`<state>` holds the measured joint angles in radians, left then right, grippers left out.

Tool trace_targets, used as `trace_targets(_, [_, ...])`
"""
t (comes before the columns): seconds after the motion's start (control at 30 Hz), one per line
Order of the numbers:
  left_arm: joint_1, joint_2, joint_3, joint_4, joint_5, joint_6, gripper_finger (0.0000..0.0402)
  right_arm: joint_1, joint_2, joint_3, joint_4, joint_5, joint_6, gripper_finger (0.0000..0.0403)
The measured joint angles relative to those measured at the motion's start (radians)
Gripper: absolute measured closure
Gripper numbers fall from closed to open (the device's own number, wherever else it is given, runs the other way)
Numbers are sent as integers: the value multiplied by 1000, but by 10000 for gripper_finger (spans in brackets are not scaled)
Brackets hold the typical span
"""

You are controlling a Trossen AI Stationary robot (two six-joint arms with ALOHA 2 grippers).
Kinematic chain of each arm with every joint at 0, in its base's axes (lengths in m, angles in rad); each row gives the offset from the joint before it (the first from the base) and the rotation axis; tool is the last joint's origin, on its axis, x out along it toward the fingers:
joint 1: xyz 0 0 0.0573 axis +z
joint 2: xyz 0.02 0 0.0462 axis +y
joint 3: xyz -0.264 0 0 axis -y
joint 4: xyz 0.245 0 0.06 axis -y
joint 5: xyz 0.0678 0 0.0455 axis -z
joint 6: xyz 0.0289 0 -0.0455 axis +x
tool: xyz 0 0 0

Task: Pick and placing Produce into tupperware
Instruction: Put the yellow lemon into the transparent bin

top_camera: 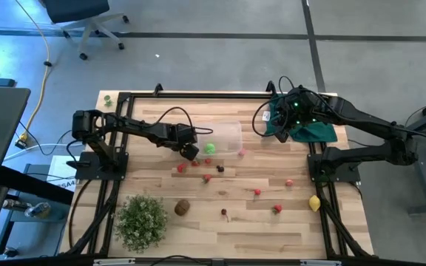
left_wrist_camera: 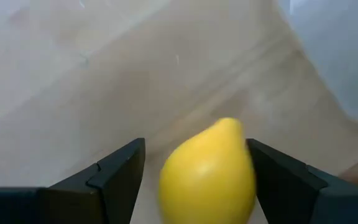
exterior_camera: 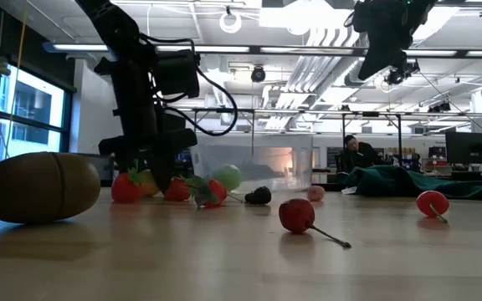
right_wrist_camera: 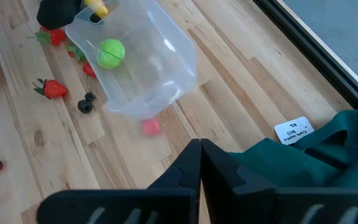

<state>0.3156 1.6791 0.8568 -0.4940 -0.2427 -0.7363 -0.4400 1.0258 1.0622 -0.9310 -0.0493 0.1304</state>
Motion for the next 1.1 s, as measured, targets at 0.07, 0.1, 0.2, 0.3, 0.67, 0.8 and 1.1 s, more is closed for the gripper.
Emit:
trace_targets(0.07, [0, 0, 6, -2, -10, 4, 140, 0, 0, 0, 0, 0, 0, 402])
trace_targets(0.1, [0, 0, 7, -5, -10, 8, 140, 0, 0, 0, 0, 0, 0, 402])
trace_targets(0.2, [-1, 0, 11, -7, -6, 12, 140, 0, 0, 0, 0, 0, 0, 402])
trace_targets(0.3, [-1, 0, 11, -15, 5, 12, 140, 0, 0, 0, 0, 0, 0, 402])
trace_targets(0.67, [-1, -2, 12, -31, -1, -14, 140, 0, 0, 0, 0, 0, 0, 402])
trace_targets(0.8, [-1, -3, 12, -35, -1, -41, 140, 0, 0, 0, 0, 0, 0, 402])
trace_targets(1.1, [-1, -3, 13, -72, 0, -133, 140, 0, 0, 0, 0, 0, 0, 402])
